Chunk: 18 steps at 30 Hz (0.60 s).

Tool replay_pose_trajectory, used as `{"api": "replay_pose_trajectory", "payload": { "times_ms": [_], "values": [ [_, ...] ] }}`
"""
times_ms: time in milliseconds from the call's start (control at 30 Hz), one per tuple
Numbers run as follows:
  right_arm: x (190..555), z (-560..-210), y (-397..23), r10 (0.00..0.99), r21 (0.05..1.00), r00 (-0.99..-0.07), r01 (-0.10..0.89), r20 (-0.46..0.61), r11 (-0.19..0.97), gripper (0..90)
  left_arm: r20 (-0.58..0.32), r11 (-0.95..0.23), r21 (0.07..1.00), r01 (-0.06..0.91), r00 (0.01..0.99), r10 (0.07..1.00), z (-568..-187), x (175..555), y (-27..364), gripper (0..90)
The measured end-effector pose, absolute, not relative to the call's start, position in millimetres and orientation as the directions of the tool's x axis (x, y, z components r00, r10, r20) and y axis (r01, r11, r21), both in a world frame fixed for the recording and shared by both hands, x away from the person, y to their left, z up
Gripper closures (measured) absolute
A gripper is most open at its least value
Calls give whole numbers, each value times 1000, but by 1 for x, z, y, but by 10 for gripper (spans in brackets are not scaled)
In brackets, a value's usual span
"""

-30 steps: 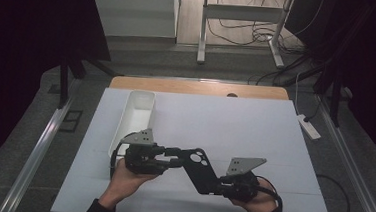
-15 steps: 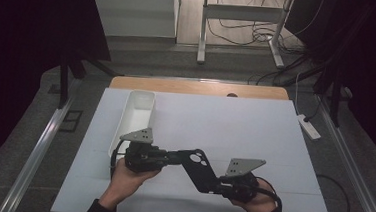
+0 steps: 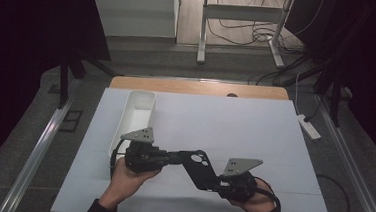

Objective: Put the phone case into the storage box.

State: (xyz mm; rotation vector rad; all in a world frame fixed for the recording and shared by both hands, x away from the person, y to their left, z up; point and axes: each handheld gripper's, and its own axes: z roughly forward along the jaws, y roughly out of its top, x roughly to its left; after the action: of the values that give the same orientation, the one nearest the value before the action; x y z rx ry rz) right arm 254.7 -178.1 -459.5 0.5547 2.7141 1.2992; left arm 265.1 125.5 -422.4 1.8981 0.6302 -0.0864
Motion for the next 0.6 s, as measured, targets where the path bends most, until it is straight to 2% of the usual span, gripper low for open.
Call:
{"api": "replay_pose_trajectory", "payload": {
  "times_ms": [167, 333, 400, 433, 500, 600],
  "values": [
    [255, -460, -175, 382, 749, -921, 308, 80, 587, 611, -319, -290, 845, 449, 859, 401, -419, 264, 124, 840],
    [255, -459, -174, 396, 740, -915, 314, 71, 594, 536, -285, -318, 842, 436, 860, 423, -417, 265, 125, 840],
    [256, -457, -177, 417, 732, -906, 330, 69, 596, 469, -276, -325, 841, 432, 860, 429, -417, 265, 125, 839],
    [256, -457, -177, 417, 732, -906, 330, 69, 596, 469, -274, -327, 841, 431, 860, 430, -417, 266, 125, 839],
    [255, -457, -178, 436, 726, -898, 340, 62, 597, 403, -263, -336, 839, 428, 860, 437, -416, 267, 126, 839],
    [255, -456, -182, 465, 720, -883, 359, 56, 594, 354, -259, -337, 838, 428, 857, 445, -416, 268, 129, 838]
  ]
}}
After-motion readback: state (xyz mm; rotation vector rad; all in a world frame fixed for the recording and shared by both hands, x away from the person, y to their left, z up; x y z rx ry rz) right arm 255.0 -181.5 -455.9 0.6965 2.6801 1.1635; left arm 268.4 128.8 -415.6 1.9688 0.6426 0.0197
